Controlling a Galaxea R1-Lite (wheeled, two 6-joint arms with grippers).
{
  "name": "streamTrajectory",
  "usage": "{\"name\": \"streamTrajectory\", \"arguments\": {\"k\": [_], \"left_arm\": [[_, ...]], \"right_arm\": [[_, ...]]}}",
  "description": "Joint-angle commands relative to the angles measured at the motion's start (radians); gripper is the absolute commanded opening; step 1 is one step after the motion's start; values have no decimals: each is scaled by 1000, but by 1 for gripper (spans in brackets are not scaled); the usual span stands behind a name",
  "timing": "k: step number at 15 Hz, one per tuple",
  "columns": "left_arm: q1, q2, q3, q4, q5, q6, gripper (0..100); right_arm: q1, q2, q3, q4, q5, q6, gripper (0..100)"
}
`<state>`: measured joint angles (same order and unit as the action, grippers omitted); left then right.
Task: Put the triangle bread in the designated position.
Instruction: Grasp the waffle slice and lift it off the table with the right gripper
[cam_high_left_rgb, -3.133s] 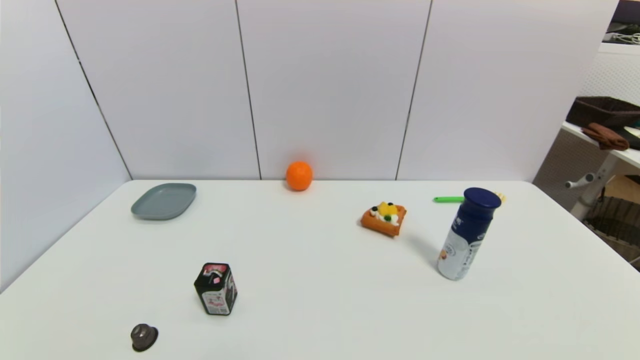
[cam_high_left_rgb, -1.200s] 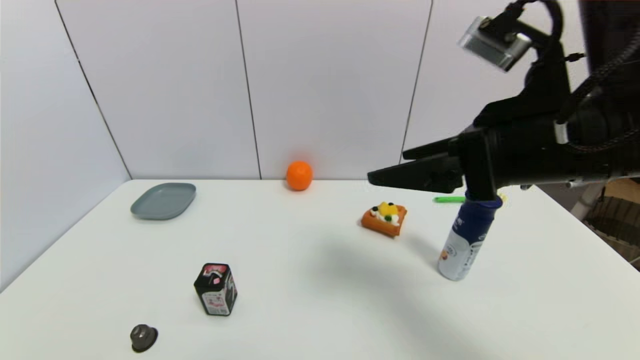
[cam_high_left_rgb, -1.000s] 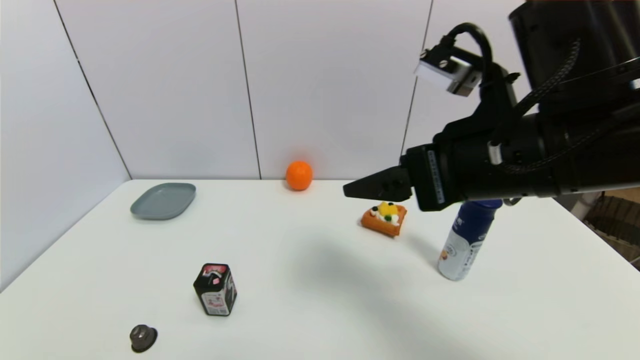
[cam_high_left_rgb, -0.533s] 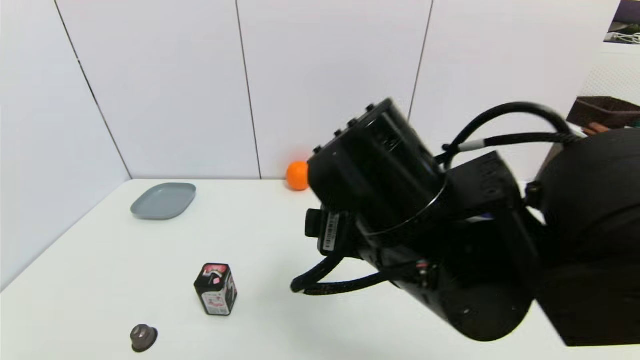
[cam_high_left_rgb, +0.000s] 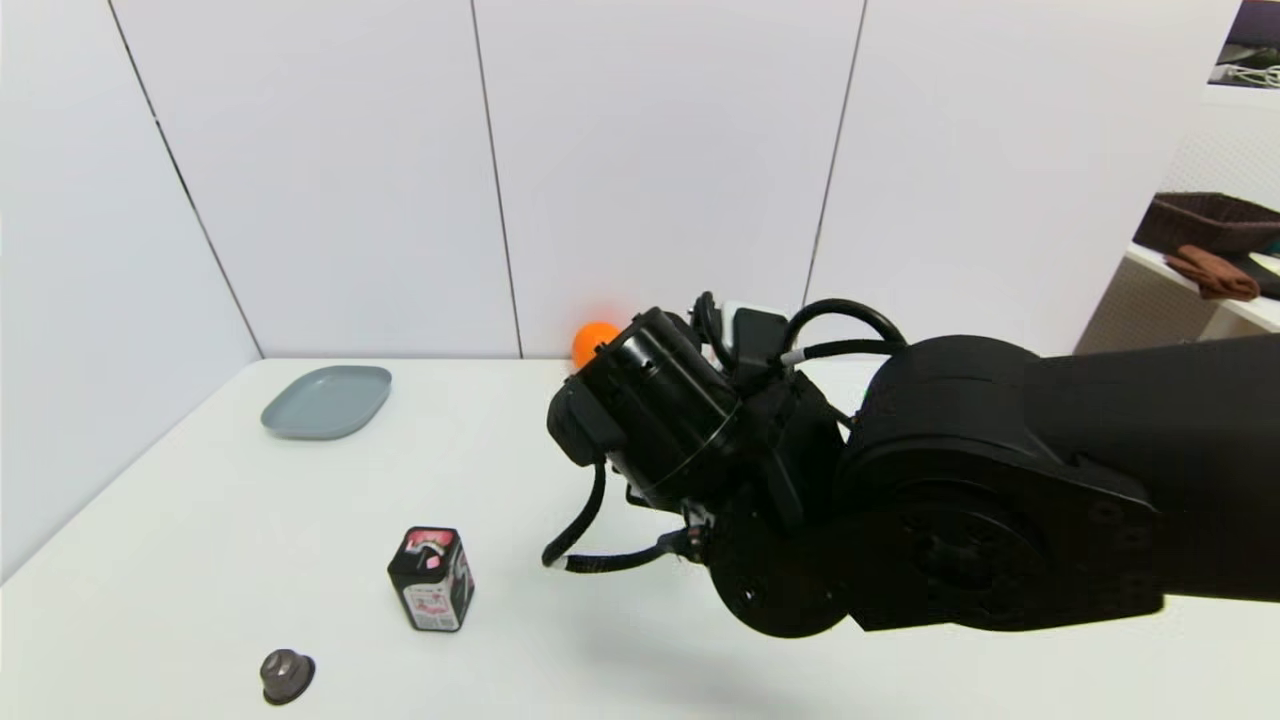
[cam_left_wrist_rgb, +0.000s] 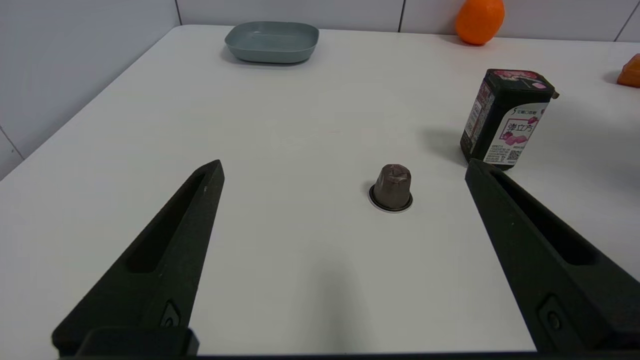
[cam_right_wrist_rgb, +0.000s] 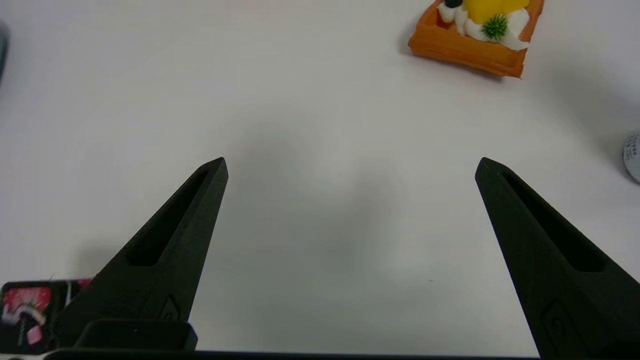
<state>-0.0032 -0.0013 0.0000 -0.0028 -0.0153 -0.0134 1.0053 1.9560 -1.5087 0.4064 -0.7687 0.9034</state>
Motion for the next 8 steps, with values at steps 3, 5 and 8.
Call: {"name": "streamTrajectory", "arguments": {"k": [3,5,8], "left_arm": [[0,1,0,0,0,0,100],[0,1,0,0,0,0,100],[0,1,0,0,0,0,100]], "right_arm": [[-82,43,-2,5,-3,-4,100],[-106,58,-11,0,-3,-32,100],[-134,98,-71,-1,-3,-47,100]]}}
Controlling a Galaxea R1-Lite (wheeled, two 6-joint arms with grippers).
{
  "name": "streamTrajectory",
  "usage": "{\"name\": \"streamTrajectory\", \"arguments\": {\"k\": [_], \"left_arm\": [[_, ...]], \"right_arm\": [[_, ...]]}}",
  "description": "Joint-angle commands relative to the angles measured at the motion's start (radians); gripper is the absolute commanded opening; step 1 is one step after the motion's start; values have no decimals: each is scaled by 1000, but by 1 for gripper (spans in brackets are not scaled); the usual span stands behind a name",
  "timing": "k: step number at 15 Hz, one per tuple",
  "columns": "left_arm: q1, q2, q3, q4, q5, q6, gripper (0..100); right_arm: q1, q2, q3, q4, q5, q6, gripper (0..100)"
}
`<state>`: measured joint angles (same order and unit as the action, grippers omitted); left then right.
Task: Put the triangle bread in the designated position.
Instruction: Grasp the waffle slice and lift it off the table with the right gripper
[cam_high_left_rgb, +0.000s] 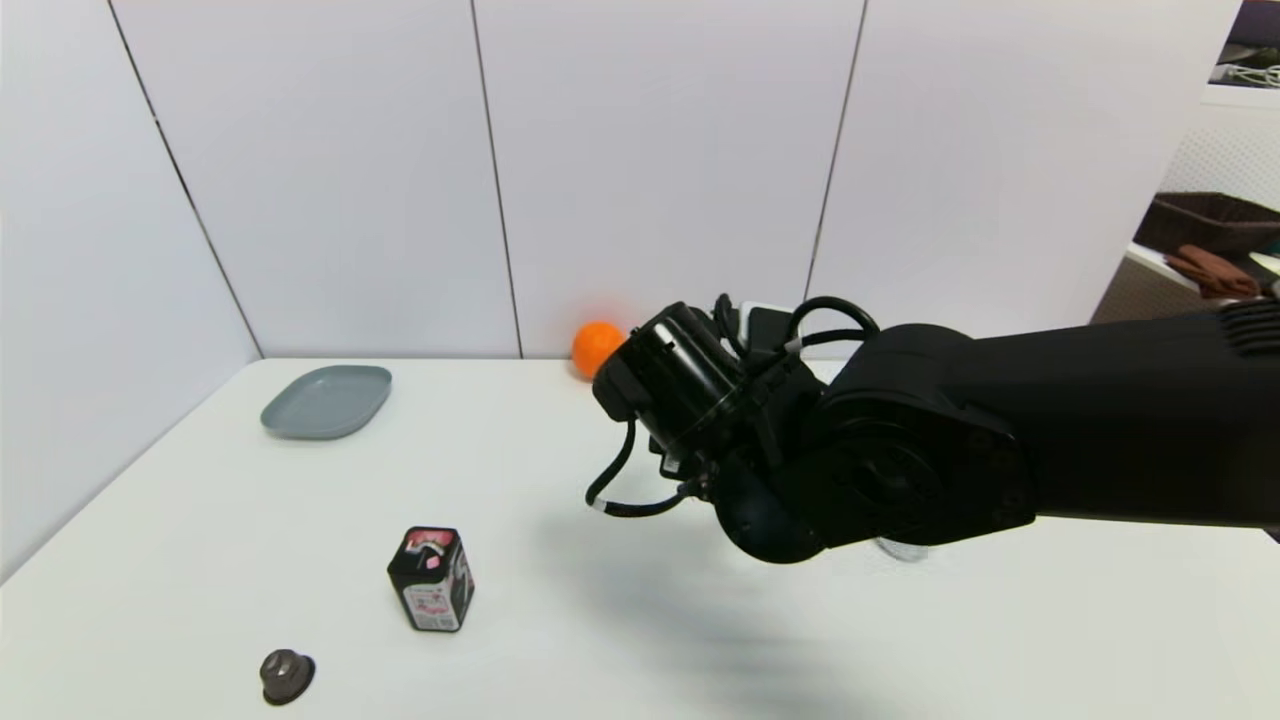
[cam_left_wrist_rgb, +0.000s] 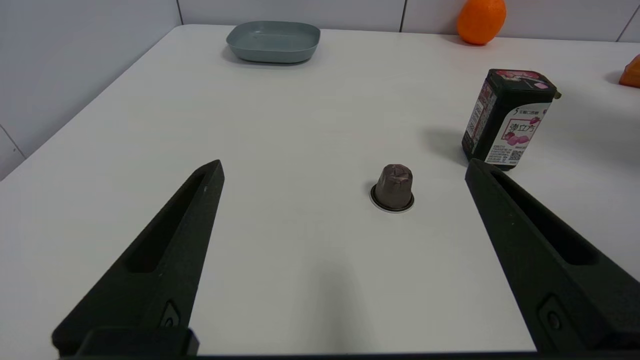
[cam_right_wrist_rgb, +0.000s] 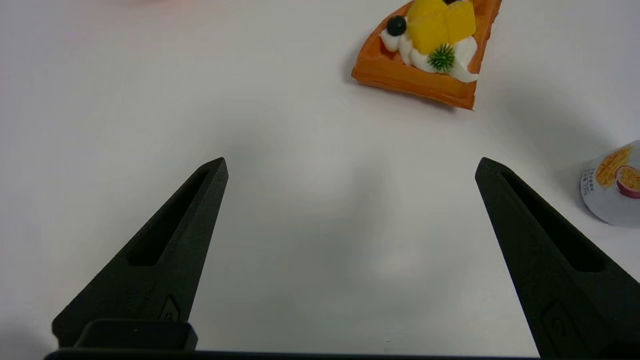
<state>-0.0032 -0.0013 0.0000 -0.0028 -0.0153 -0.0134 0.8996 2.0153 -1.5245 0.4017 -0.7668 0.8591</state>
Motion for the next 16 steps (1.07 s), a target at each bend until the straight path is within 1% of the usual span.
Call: {"name": "streamTrajectory", "arguments": {"k": [1,4,8,11,16], "left_arm": [[0,1,0,0,0,0,100],[0,1,0,0,0,0,100],[0,1,0,0,0,0,100],[0,1,0,0,0,0,100],[0,1,0,0,0,0,100]], "right_arm": [[-33,56,-85,2,-5,-3,100],[-53,95,-146,8,-5,-5,100],[-107,158,-146,5,-5,1,100],[-166,207,-149,-7,-5,3,100],[-228,258,-253,2,-5,-8,100]]}}
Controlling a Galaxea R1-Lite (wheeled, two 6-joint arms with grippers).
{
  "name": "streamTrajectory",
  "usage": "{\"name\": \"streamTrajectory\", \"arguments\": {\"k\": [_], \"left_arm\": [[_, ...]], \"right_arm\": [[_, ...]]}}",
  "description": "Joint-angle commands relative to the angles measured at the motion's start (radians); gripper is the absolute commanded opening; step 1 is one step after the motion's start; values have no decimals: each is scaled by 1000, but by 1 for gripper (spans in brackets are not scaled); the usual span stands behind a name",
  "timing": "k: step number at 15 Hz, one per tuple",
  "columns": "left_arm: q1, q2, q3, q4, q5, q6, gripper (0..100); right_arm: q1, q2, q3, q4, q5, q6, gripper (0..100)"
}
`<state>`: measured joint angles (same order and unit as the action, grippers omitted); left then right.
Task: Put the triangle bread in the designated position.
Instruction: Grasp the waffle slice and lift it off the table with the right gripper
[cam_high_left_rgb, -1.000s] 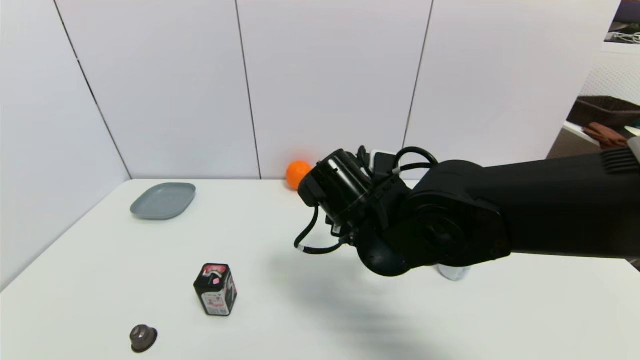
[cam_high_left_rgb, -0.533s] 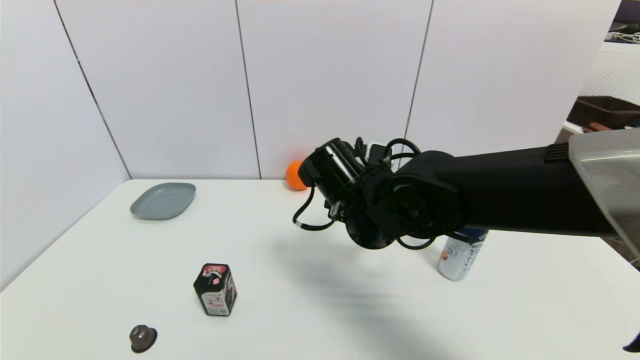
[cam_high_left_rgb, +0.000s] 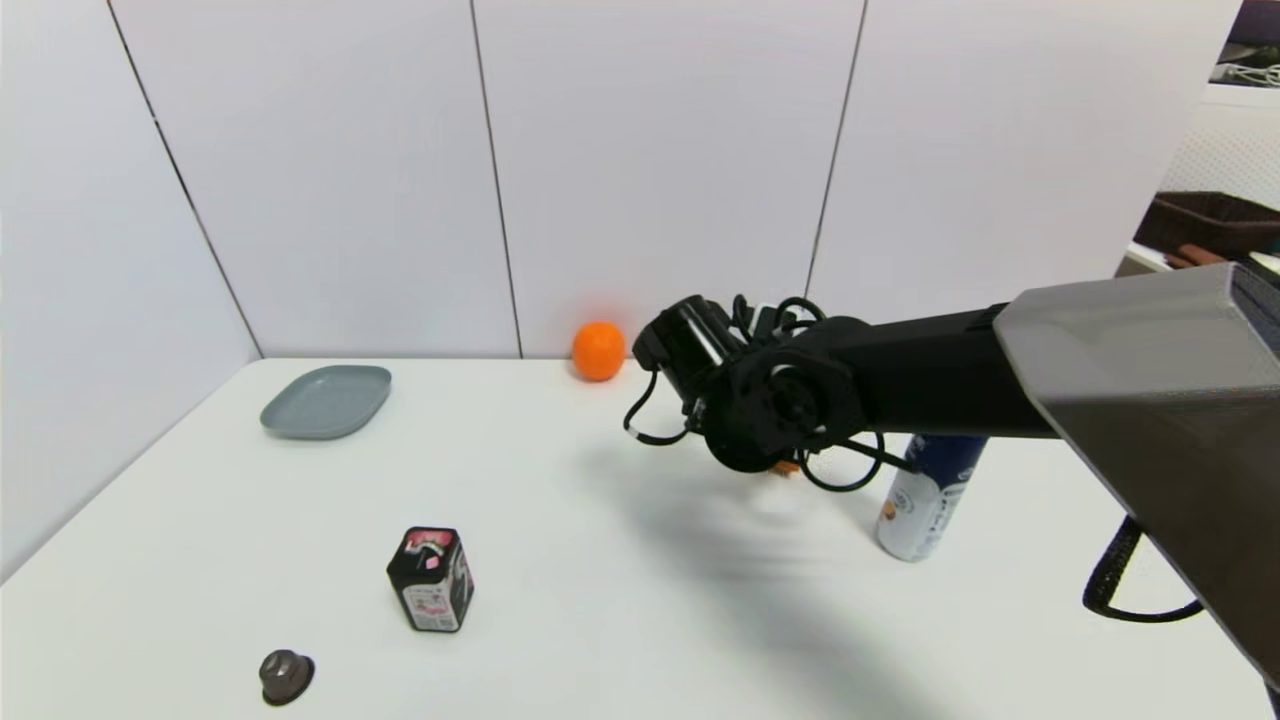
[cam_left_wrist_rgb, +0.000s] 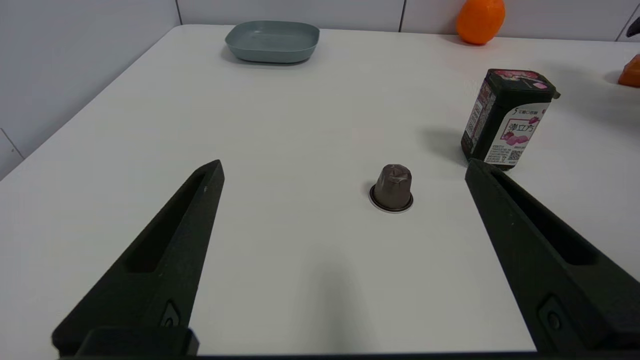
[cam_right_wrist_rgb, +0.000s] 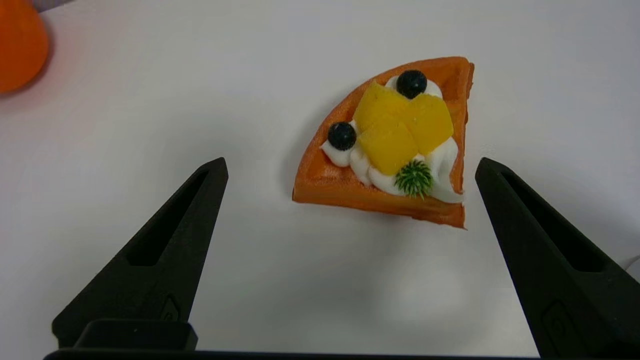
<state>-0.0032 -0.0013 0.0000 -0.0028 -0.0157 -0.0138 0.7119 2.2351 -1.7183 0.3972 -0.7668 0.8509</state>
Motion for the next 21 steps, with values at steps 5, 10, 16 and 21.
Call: {"name": "streamTrajectory", "arguments": {"k": [5,10,16,21], "left_arm": [[0,1,0,0,0,0,100],[0,1,0,0,0,0,100],[0,1,0,0,0,0,100],[0,1,0,0,0,0,100]], "right_arm": [[-85,69,-112,3,-2,-81,100],[-78,75,-109,6,1,-67,100],[-74,80,-107,8,15,-42,100],[-66,86,-101,32,15,25,0]]}}
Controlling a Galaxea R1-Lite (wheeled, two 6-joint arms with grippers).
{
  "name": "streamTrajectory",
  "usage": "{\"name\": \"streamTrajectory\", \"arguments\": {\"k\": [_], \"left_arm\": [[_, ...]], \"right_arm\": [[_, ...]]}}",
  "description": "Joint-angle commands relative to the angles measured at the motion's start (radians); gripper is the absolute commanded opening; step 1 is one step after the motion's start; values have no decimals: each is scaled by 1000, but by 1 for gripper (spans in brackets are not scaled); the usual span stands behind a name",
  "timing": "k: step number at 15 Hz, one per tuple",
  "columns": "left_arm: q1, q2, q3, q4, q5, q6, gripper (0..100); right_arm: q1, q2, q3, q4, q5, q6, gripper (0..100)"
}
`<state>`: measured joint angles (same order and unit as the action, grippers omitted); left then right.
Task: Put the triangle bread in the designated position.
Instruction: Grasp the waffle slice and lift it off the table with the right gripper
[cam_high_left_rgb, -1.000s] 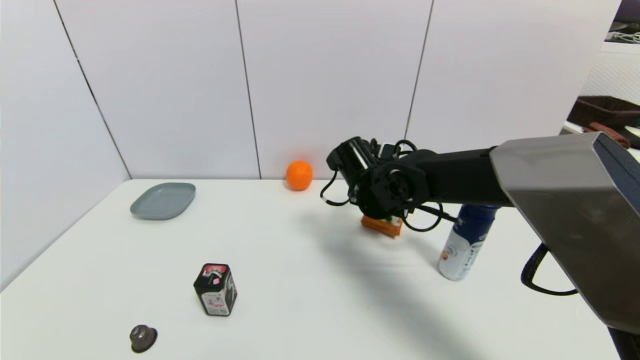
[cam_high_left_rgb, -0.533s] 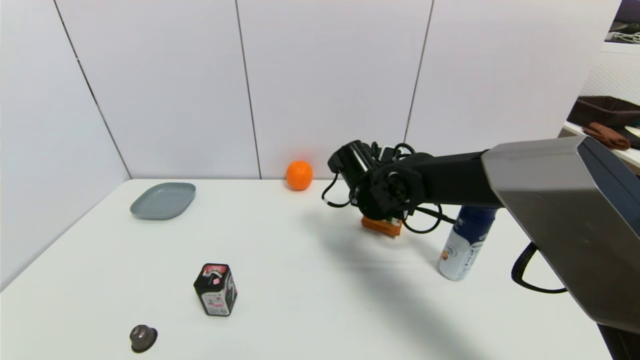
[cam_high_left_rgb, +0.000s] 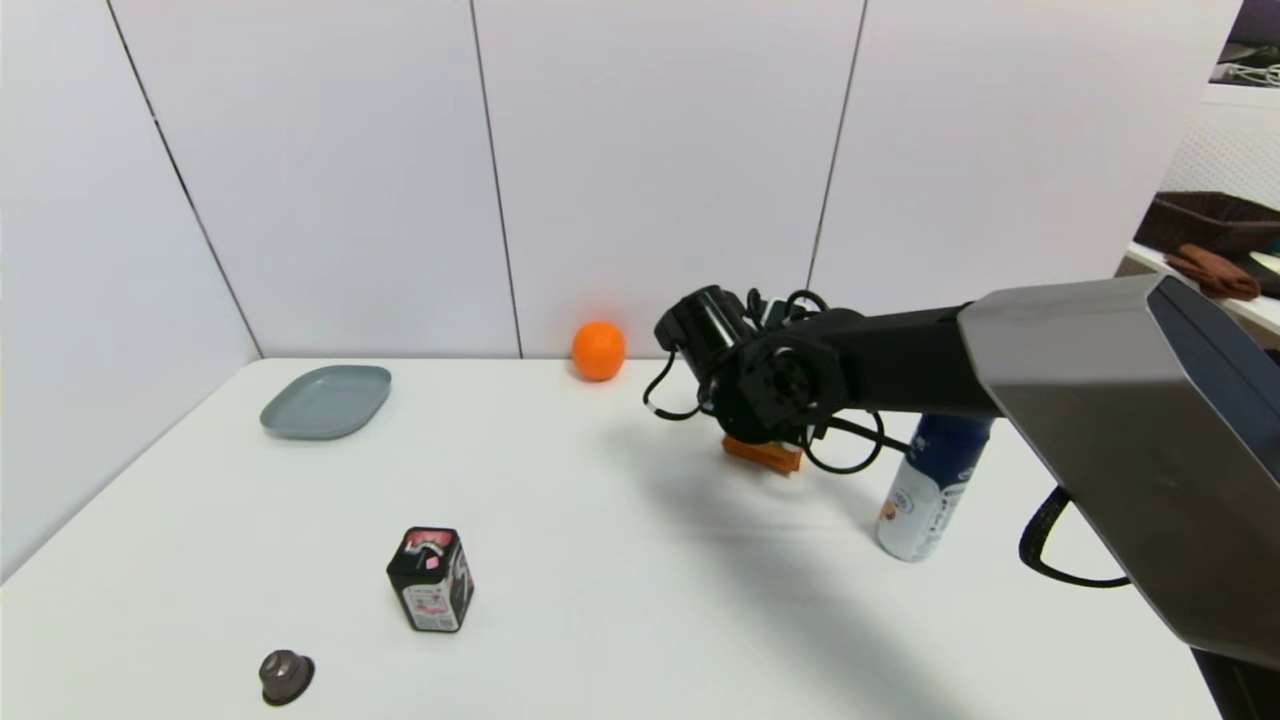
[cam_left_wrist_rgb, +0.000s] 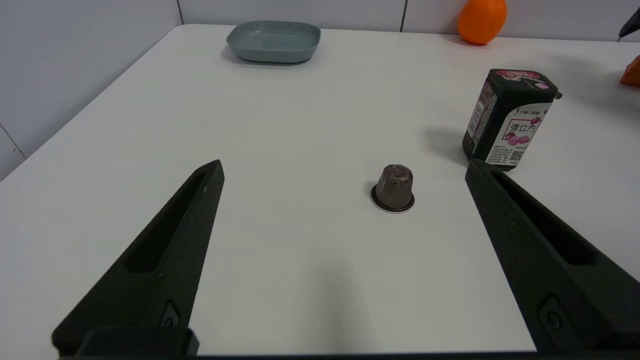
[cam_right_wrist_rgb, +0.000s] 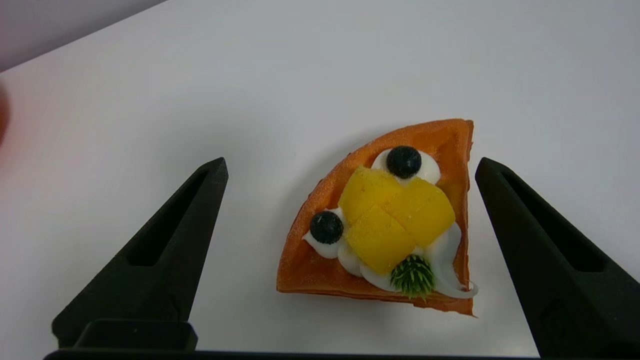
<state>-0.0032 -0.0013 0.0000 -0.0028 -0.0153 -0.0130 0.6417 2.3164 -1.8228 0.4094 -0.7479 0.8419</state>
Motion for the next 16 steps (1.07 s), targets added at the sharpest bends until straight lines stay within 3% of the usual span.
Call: {"name": "streamTrajectory", "arguments": {"k": [1,5,16], "left_arm": [[0,1,0,0,0,-1,100],[0,1,0,0,0,-2,100],[0,1,0,0,0,-1,100]], "right_arm": [[6,6,10,32,-4,49,0],[12,8,63,72,18,112,0],[19,-48,65,69,18,101,0]]}}
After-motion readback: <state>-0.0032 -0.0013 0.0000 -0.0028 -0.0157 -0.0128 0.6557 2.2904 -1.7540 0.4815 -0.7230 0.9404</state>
